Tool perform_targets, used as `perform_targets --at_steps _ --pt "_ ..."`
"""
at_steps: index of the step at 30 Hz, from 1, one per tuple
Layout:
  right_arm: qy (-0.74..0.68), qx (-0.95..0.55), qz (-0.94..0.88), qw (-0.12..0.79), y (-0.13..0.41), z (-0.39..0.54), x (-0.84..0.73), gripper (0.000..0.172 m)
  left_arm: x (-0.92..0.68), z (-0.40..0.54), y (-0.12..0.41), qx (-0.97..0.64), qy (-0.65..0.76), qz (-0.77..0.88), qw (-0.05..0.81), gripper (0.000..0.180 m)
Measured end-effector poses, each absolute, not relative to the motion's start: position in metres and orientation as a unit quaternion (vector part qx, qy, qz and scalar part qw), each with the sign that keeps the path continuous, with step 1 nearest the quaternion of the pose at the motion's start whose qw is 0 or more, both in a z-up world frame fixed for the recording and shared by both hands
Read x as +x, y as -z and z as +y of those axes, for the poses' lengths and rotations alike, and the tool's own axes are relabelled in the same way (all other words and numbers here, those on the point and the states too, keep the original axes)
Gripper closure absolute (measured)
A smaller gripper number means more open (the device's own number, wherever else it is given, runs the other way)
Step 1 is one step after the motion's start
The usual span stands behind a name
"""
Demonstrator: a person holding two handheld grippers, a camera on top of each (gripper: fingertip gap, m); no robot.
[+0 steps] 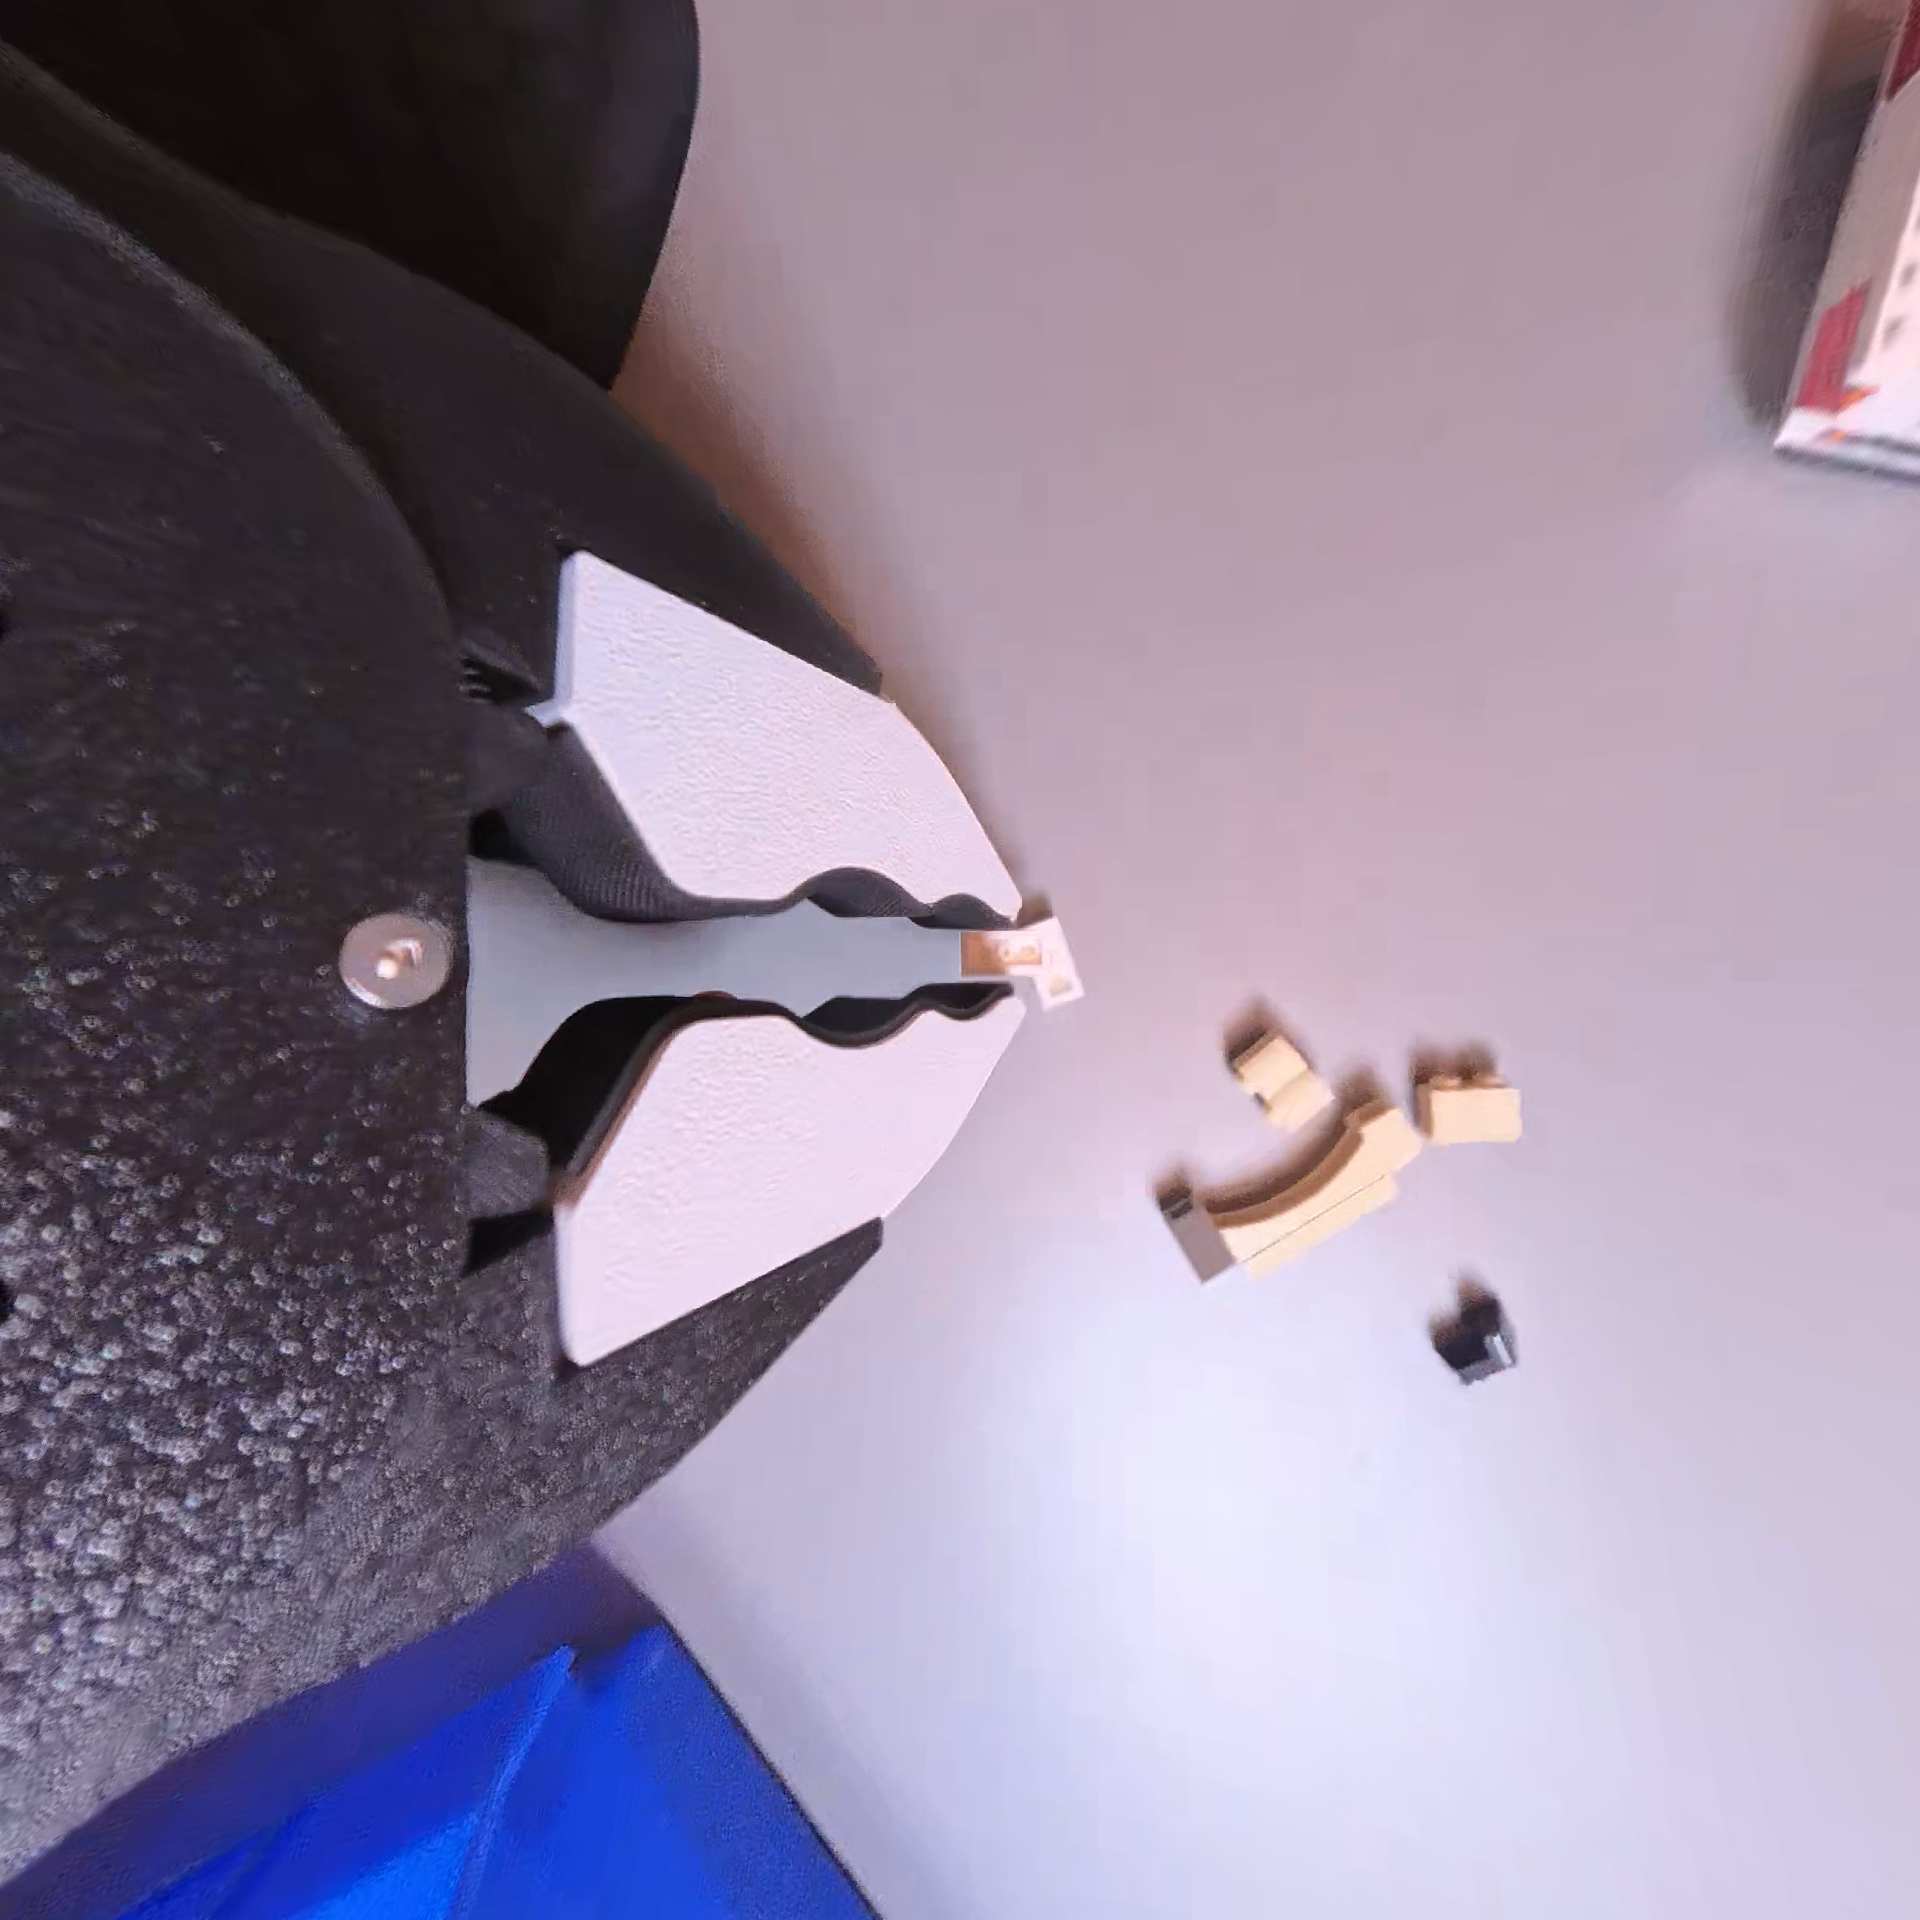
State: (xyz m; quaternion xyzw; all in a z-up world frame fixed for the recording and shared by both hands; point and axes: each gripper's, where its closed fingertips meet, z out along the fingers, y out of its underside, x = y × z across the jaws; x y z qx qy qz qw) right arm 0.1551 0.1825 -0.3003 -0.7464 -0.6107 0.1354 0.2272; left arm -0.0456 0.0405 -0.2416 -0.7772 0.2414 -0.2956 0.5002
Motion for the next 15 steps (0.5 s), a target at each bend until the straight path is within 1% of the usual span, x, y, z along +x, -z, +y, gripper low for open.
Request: perform_targets --at_steps 2,6,9,12,15 --pt "-0.129 -0.75 -0.608 0.227 0.306 0.187 0.159 0.15 -0.045 0.041 0.244 -0.779 0.293 0.243 0.498 0.175" --pt "-0.142 -0.746 -0.603 0.244 0.304 0.187 0.156 0.145 -0.045 0.042 0.248 -0.783 0.29 0.243 0.495 0.175" --pt "-0.167 -0.727 -0.59 0.308 0.275 0.189 0.144 0.143 -0.046 0.043 0.248 -0.782 0.287 0.243 0.497 0.175" --pt "-0.248 -0.669 -0.593 0.374 0.231 0.162 0.109 0.143 -0.045 0.042 0.242 -0.767 0.288 0.256 0.512 0.175" --pt "-0.328 -0.582 -0.639 0.382 0.21 0.105 0.065 0.144 -0.036 0.036 0.229 -0.735 0.289 0.292 0.539 0.175"
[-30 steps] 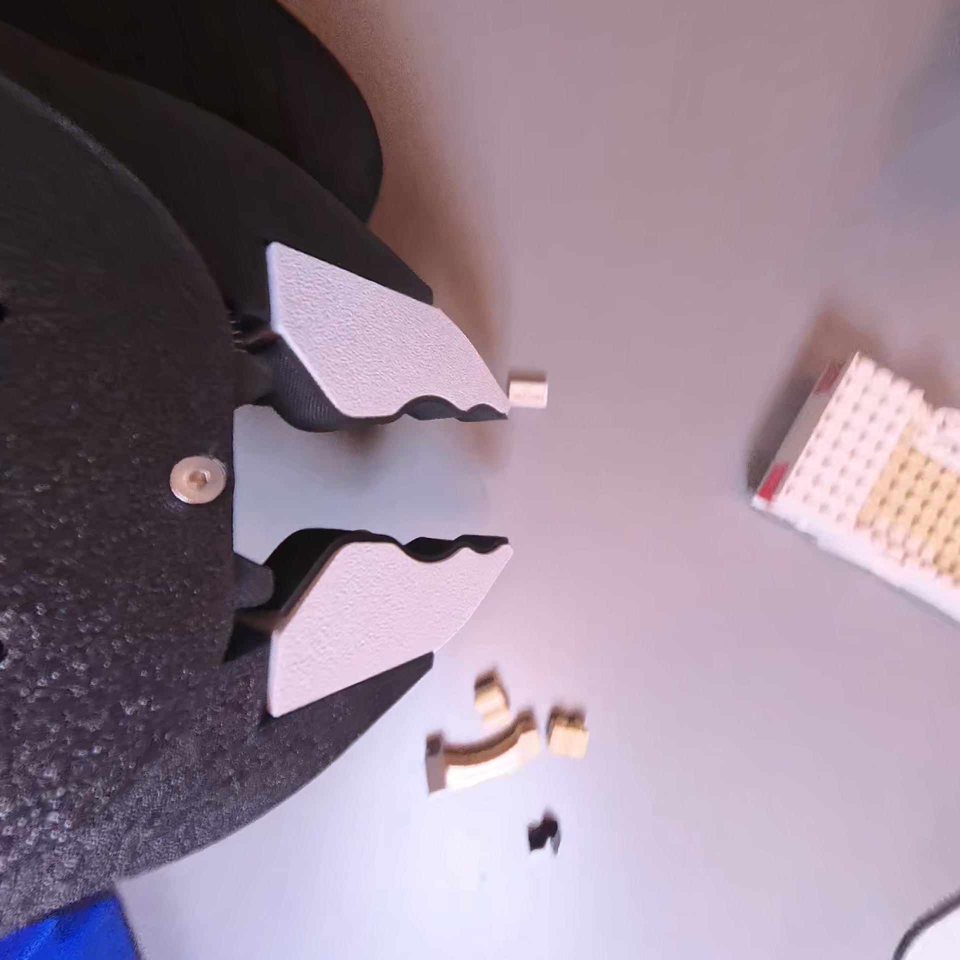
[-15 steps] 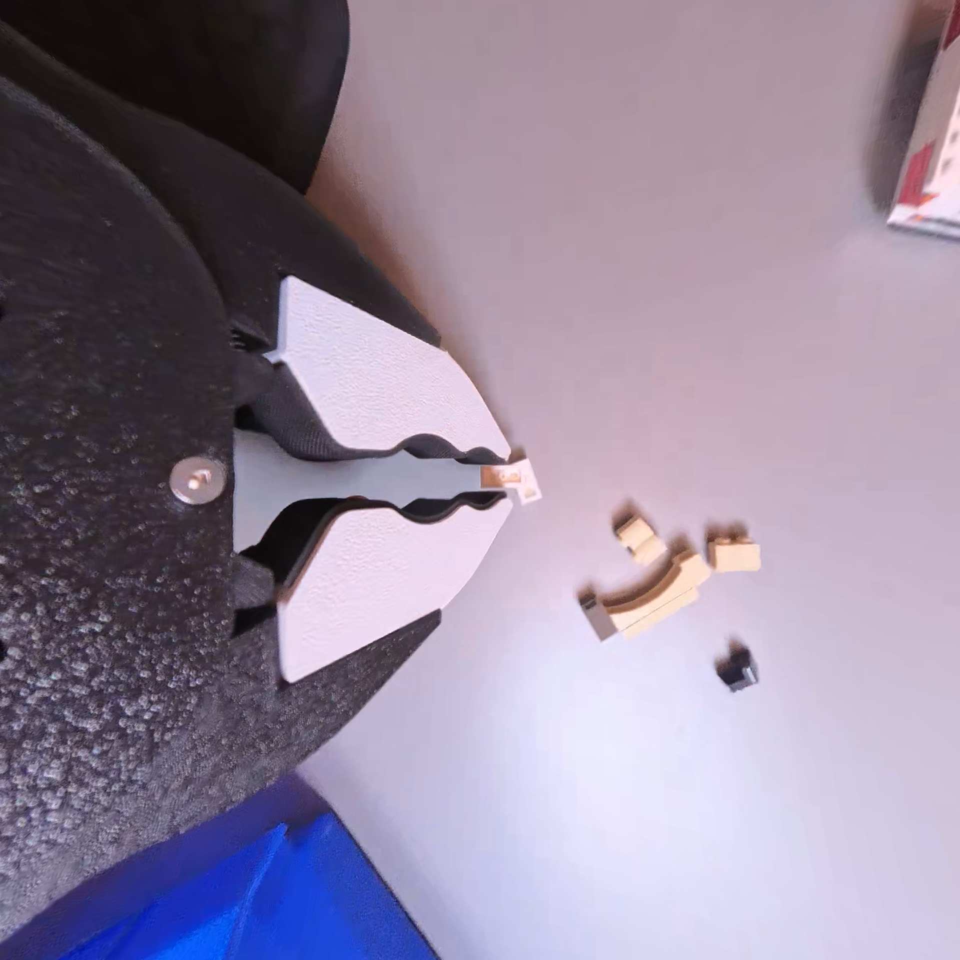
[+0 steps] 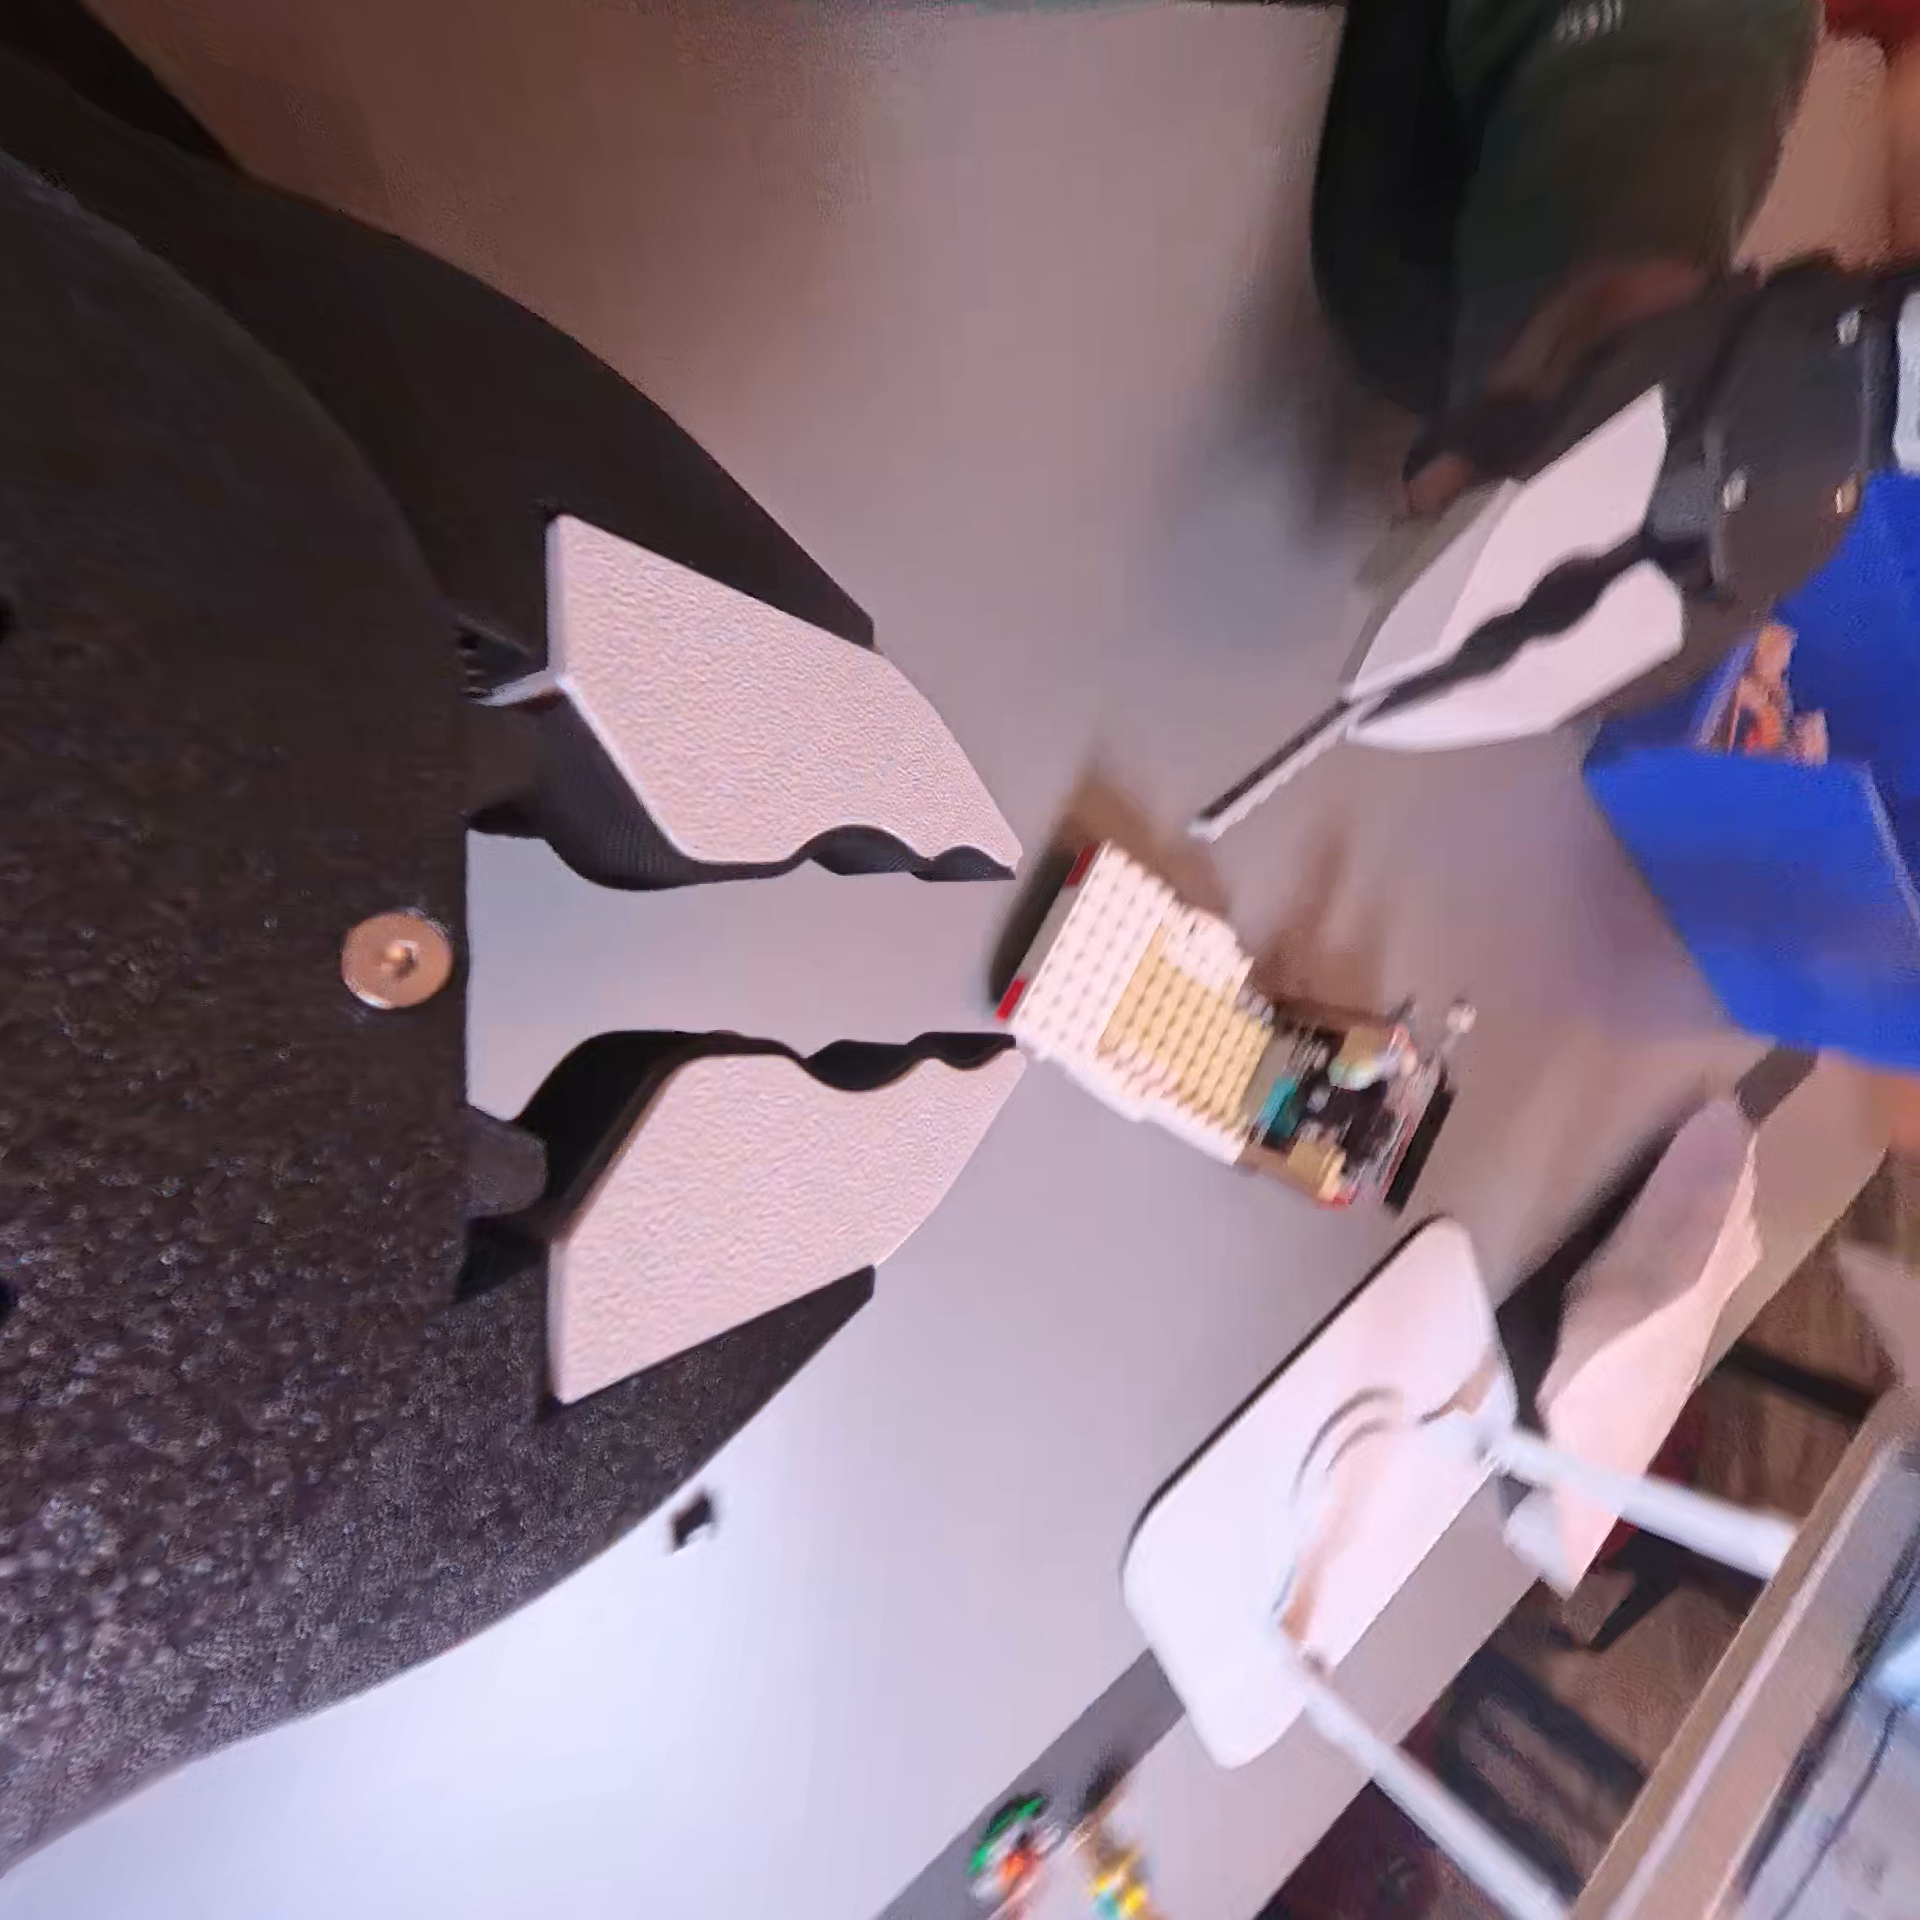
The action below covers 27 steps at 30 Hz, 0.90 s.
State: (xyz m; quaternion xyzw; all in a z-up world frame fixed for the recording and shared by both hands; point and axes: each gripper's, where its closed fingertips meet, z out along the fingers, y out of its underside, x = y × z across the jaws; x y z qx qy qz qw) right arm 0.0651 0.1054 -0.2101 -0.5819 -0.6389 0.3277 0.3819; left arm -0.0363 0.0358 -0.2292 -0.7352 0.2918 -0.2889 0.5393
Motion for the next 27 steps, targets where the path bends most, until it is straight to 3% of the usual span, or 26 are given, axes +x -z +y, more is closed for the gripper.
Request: perform_targets --at_steps 4,7,10,12,17,19,20,23,27 --pt "-0.343 -0.503 -0.703 0.369 0.226 0.059 0.021 0.144 -0.026 0.026 0.217 -0.694 0.246 0.354 0.576 0.175" --pt "-0.351 -0.472 -0.709 0.389 0.226 0.049 0.004 0.165 -0.02 0.02 0.213 -0.676 0.235 0.38 0.585 0.175" --pt "-0.369 -0.453 -0.706 0.401 0.217 0.044 0.004 0.167 -0.023 0.021 0.211 -0.672 0.217 0.386 0.593 0.174" --pt "-0.383 -0.45 -0.699 0.403 0.211 0.041 0.006 0.167 -0.026 0.024 0.212 -0.677 0.197 0.388 0.594 0.168" --pt "-0.393 -0.46 -0.682 0.41 0.209 0.043 0.007 0.168 -0.023 0.018 0.214 -0.688 0.165 0.423 0.566 0.175" --pt "-0.399 -0.476 -0.662 0.419 0.204 0.049 0.006 0.153 -0.041 0.022 0.202 -0.695 0.106 0.423 0.571 0.175" --pt "-0.4 -0.484 -0.656 0.419 0.202 0.053 0.007 0.146 -0.064 0.027 0.187 -0.699 0.056 0.402 0.588 0.175" --pt "-0.415 -0.498 -0.636 0.418 0.194 0.062 0.012 0.145 -0.192 0.027 0.131 -0.737 -0.135 0.248 0.614 0.175" --pt "-0.403 -0.506 -0.635 0.422 0.197 0.067 0.013 0.147 -0.36 -0.017 0.149 -0.851 -0.241 0.049 0.465 0.175"
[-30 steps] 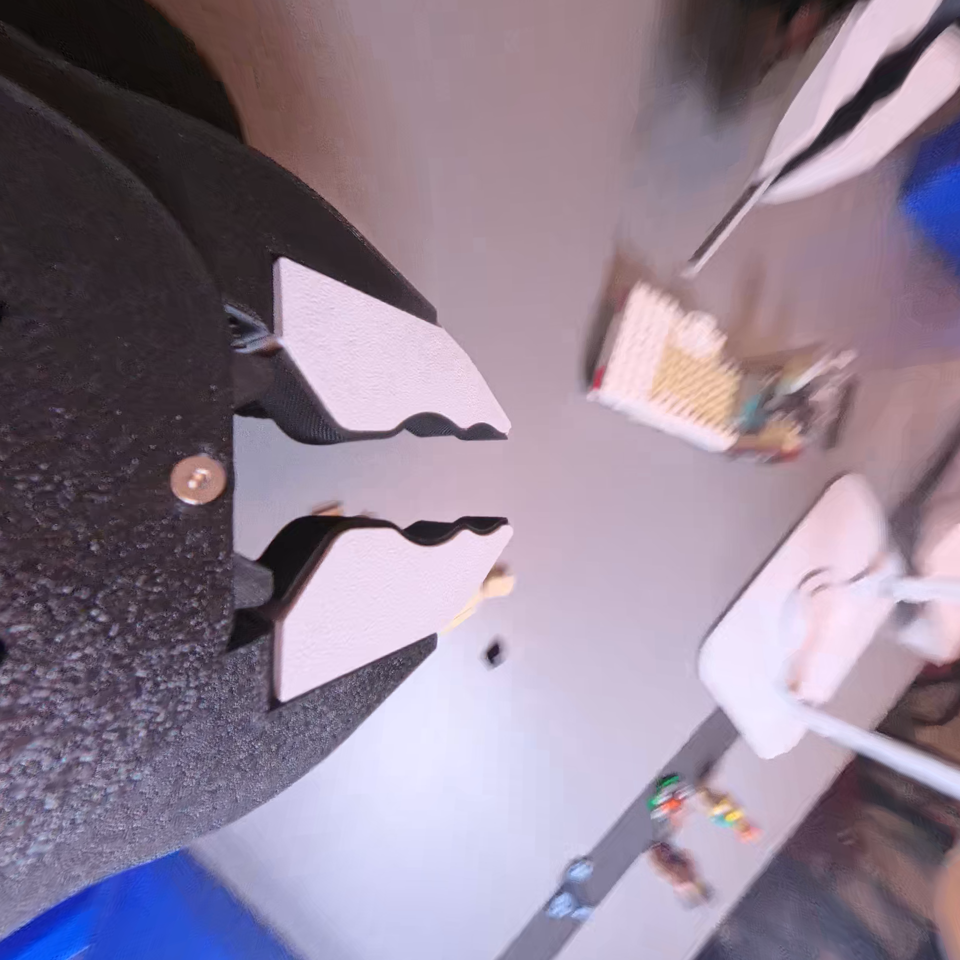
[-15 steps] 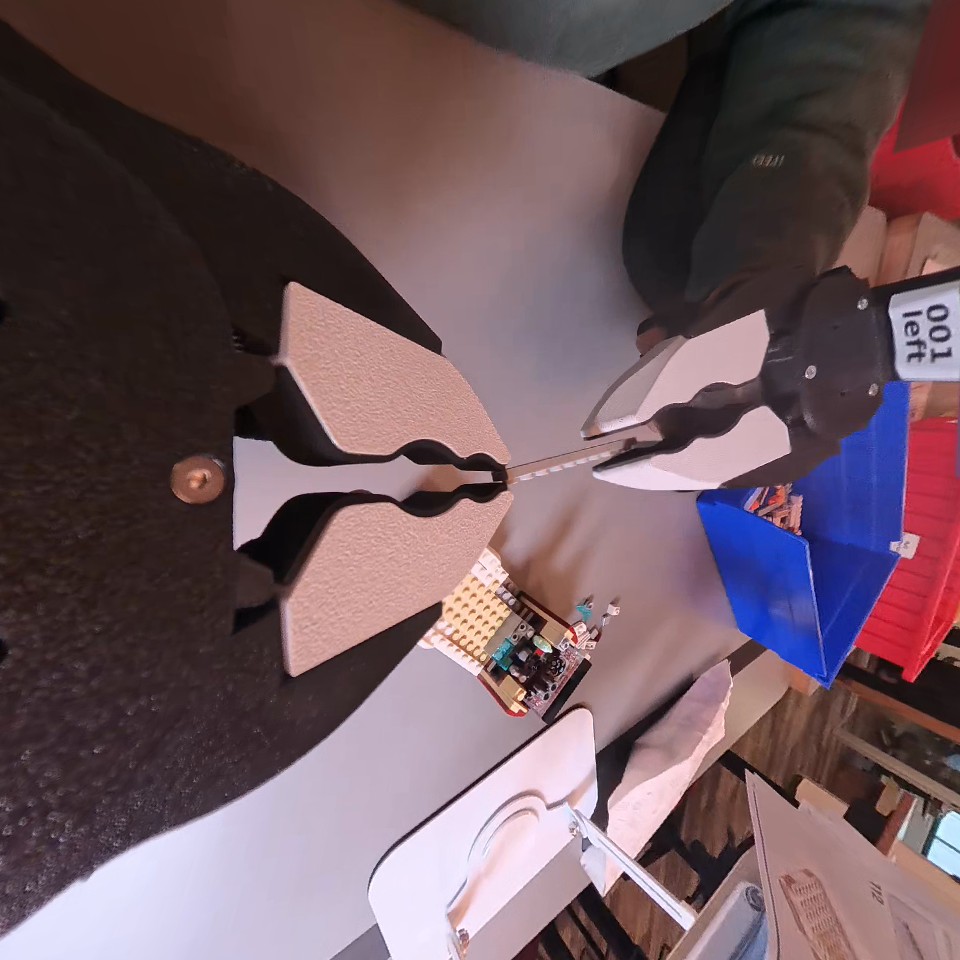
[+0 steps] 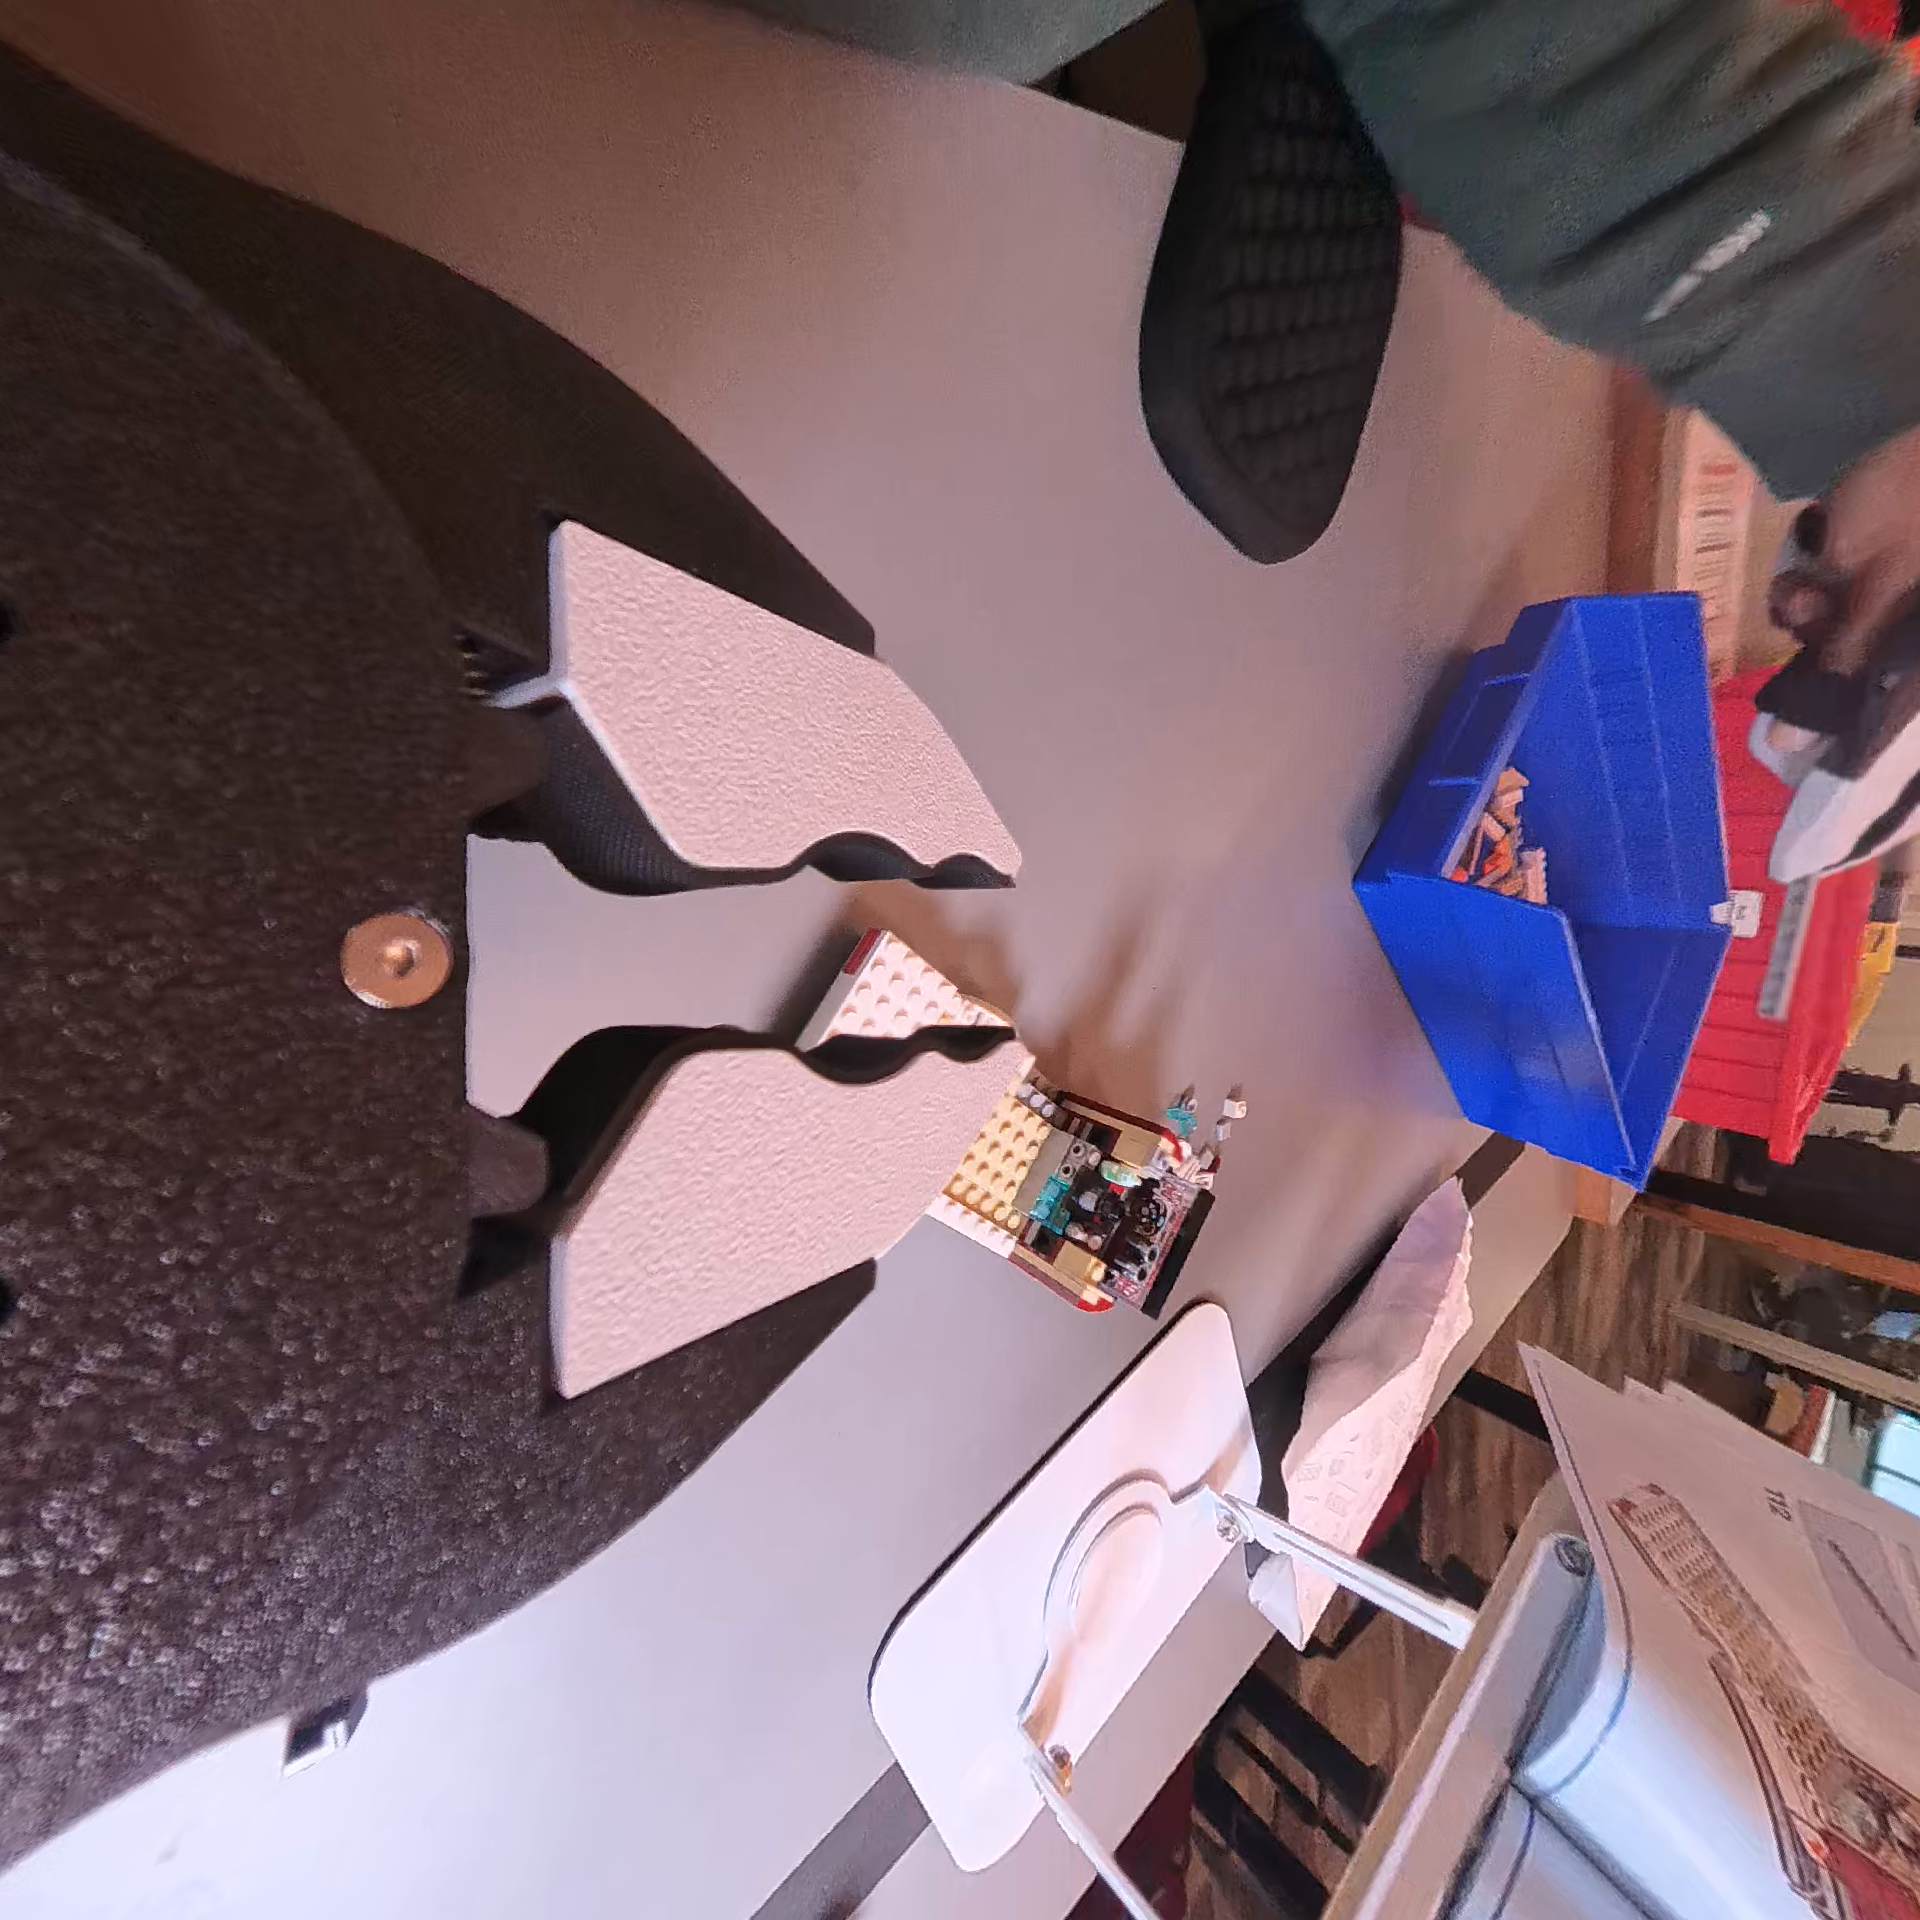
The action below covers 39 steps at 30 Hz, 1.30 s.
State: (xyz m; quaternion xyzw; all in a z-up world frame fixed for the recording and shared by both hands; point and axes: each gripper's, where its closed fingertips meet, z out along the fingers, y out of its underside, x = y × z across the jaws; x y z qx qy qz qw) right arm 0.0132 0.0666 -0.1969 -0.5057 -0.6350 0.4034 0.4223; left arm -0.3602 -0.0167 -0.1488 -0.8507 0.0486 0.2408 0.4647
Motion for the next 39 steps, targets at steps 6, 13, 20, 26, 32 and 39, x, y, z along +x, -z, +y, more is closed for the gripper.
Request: perform_targets --at_steps 6,13,20,26,32,39 --pt "-0.352 -0.501 -0.674 0.414 0.222 0.058 0.009 0.148 -0.456 -0.051 0.231 -0.912 -0.286 -0.059 0.29 0.142" --pt "-0.323 -0.557 -0.648 0.407 0.236 0.08 0.006 0.146 -0.405 -0.015 0.182 -0.837 -0.295 -0.015 0.46 0.125" --pt "-0.27 -0.644 -0.627 0.345 0.273 0.089 -0.006 0.101 -0.199 0.032 0.173 -0.795 -0.042 0.197 0.572 0.133" --pt "-0.193 -0.697 -0.614 0.316 0.298 0.107 -0.021 0.091 -0.115 0.046 0.238 -0.783 -0.017 0.322 0.531 0.138" --pt "-0.191 -0.696 -0.631 0.284 0.303 0.105 -0.019 0.097 -0.106 0.037 0.27 -0.791 0.008 0.332 0.514 0.14" --pt "-0.161 -0.702 -0.639 0.268 0.303 0.096 0.012 0.1 -0.109 0.038 0.267 -0.799 0.047 0.302 0.517 0.142"
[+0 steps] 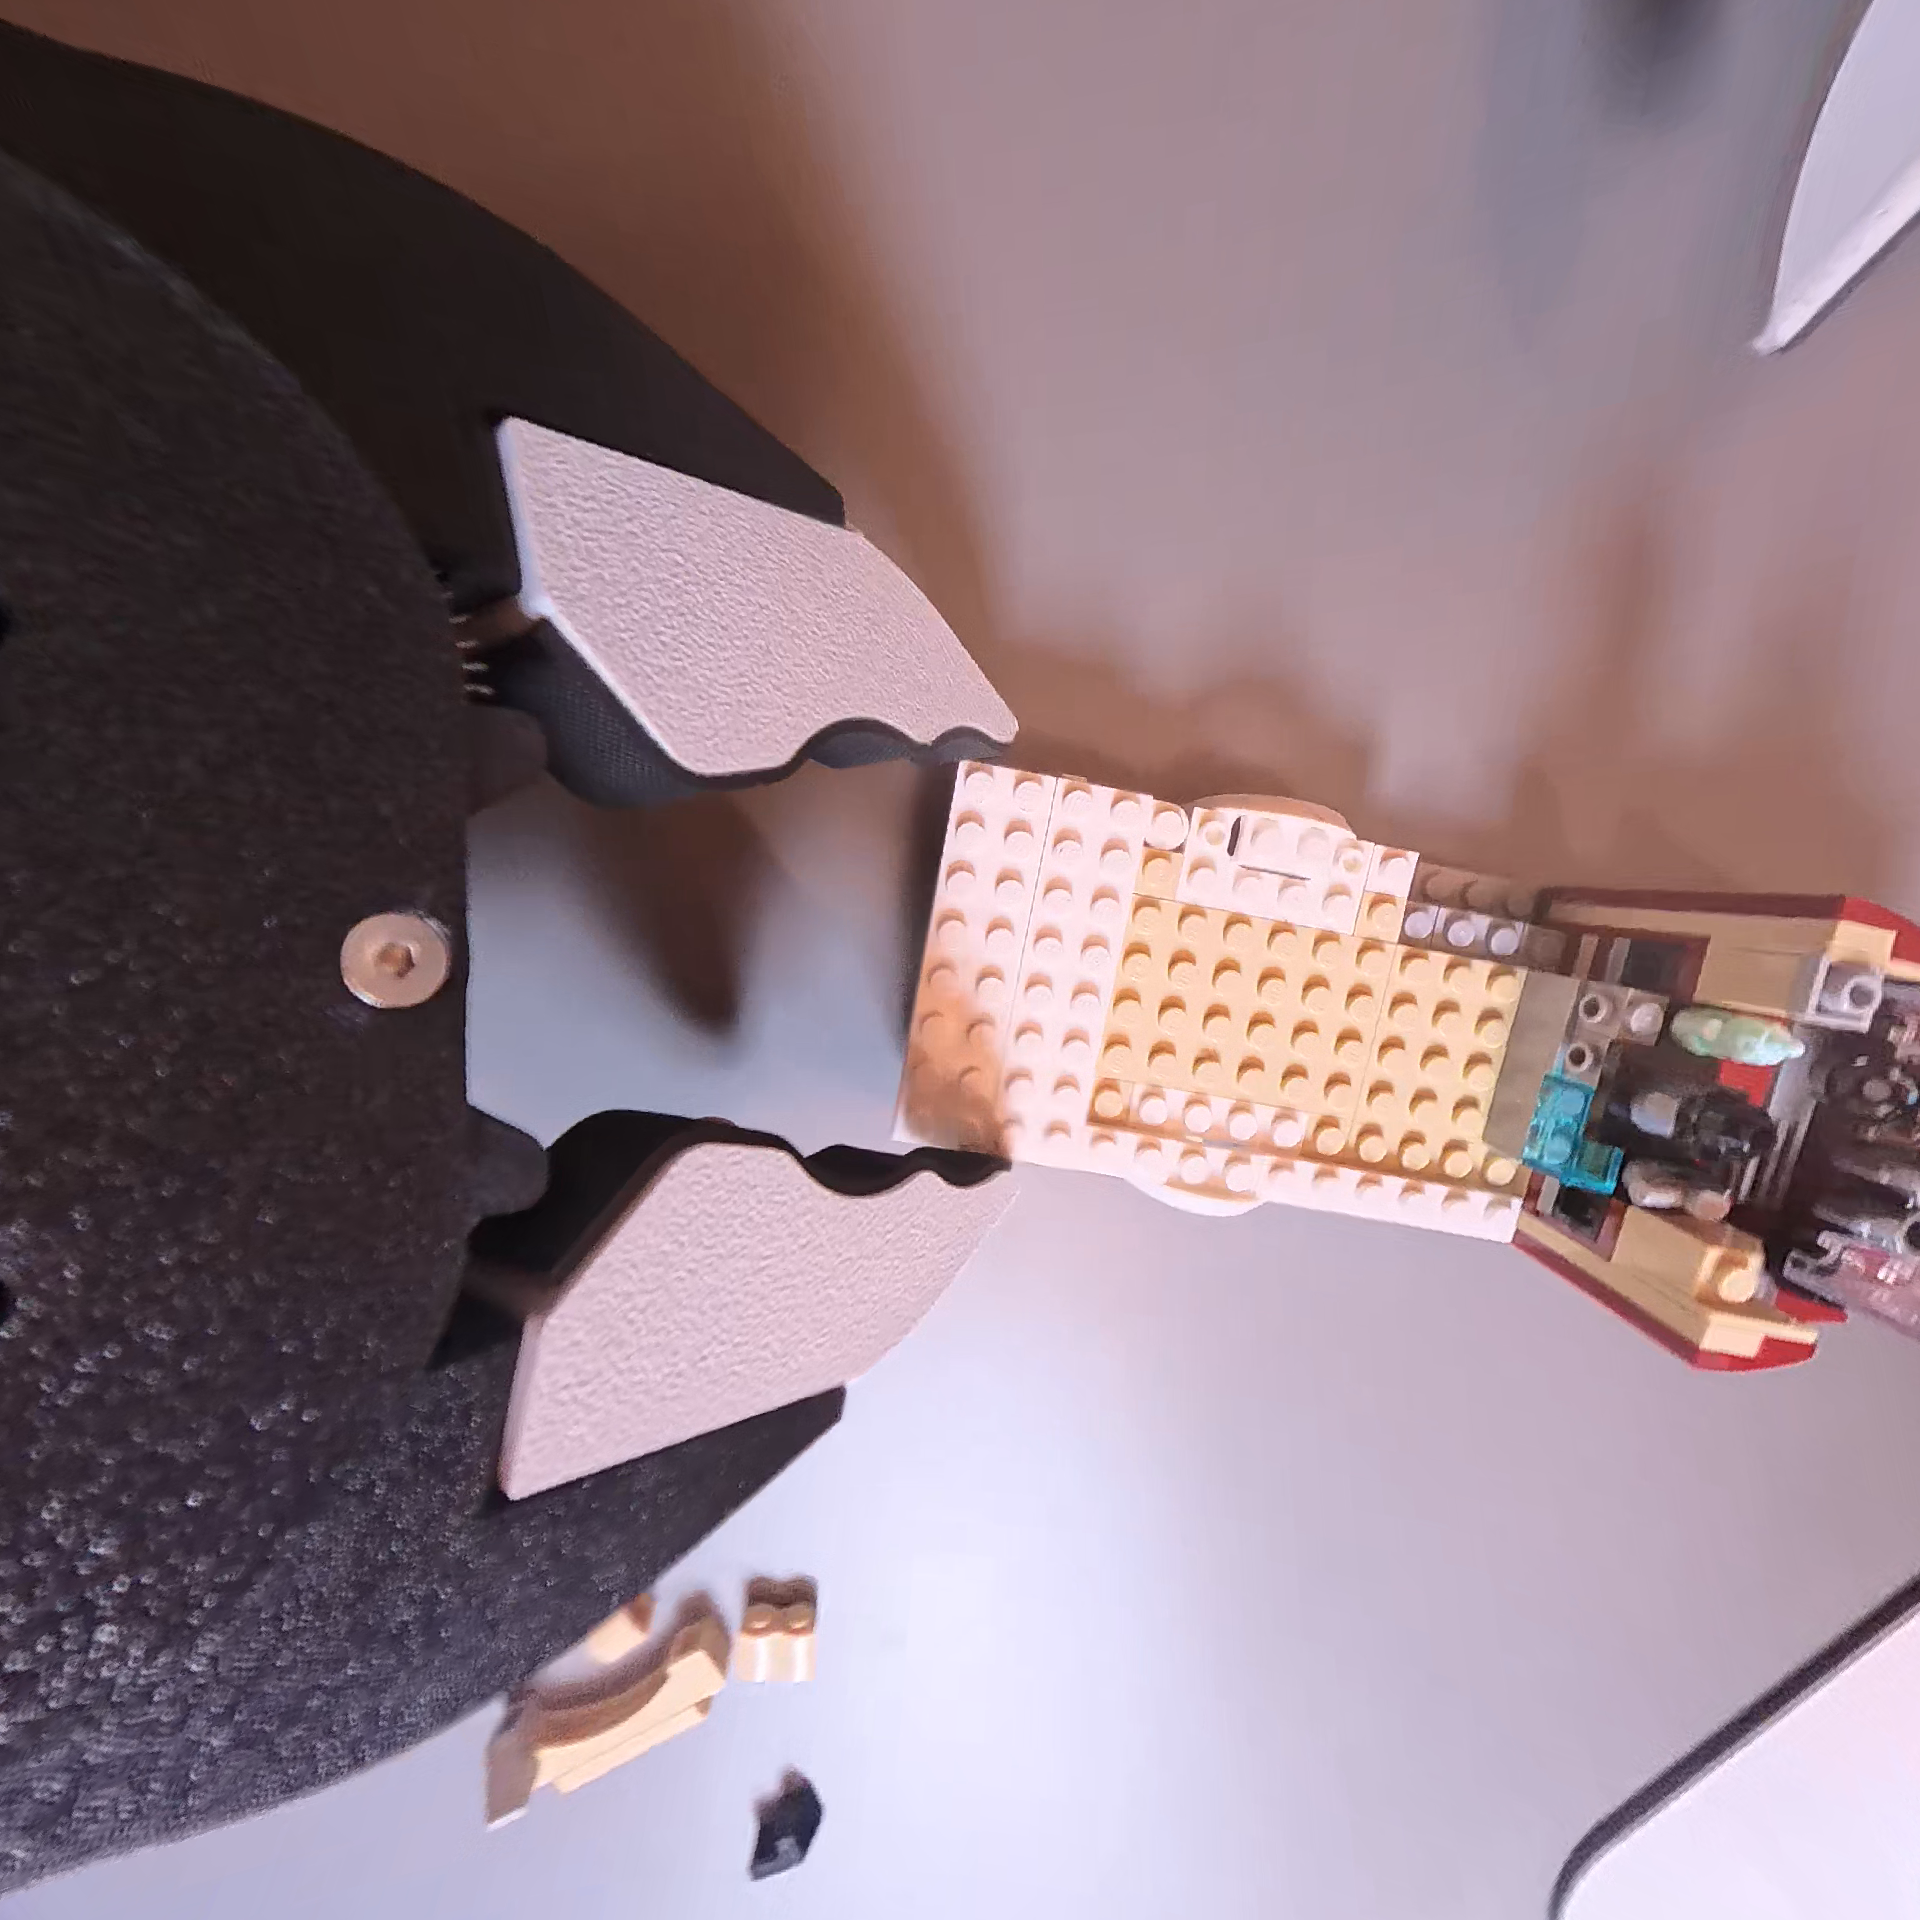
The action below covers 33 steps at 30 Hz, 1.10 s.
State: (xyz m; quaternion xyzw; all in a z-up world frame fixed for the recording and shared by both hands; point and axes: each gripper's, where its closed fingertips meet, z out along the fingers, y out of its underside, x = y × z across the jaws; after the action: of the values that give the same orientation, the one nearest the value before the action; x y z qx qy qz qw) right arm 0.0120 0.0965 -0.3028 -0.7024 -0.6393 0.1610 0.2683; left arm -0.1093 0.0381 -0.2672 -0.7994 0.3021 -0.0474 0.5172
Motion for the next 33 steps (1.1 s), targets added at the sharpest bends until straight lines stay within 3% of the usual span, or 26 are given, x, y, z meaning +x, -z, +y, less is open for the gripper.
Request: perform_targets --at_steps 10,13,15,18,25,33 --pt "-0.169 -0.704 -0.644 0.247 0.302 0.066 0.033 0.108 -0.096 0.033 0.277 -0.801 0.067 0.325 0.498 0.139" --pt "-0.224 -0.654 -0.69 0.216 0.299 0.033 0.025 0.128 -0.094 0.033 0.274 -0.801 0.089 0.317 0.501 0.135" --pt "-0.333 -0.556 -0.741 0.177 0.289 -0.014 0.016 0.156 -0.093 0.032 0.269 -0.798 0.107 0.308 0.507 0.131" --pt "-0.366 -0.499 -0.757 0.21 0.278 -0.024 0.006 0.155 -0.095 0.032 0.262 -0.794 0.129 0.291 0.519 0.126" --pt "-0.363 -0.576 -0.657 0.323 0.247 0.044 -0.004 0.149 -0.094 0.032 0.288 -0.824 0.126 0.296 0.466 0.101" --pt "-0.39 -0.642 -0.541 0.379 0.232 0.095 -0.001 0.149 -0.091 0.041 0.295 -0.831 0.09 0.321 0.445 0.114"
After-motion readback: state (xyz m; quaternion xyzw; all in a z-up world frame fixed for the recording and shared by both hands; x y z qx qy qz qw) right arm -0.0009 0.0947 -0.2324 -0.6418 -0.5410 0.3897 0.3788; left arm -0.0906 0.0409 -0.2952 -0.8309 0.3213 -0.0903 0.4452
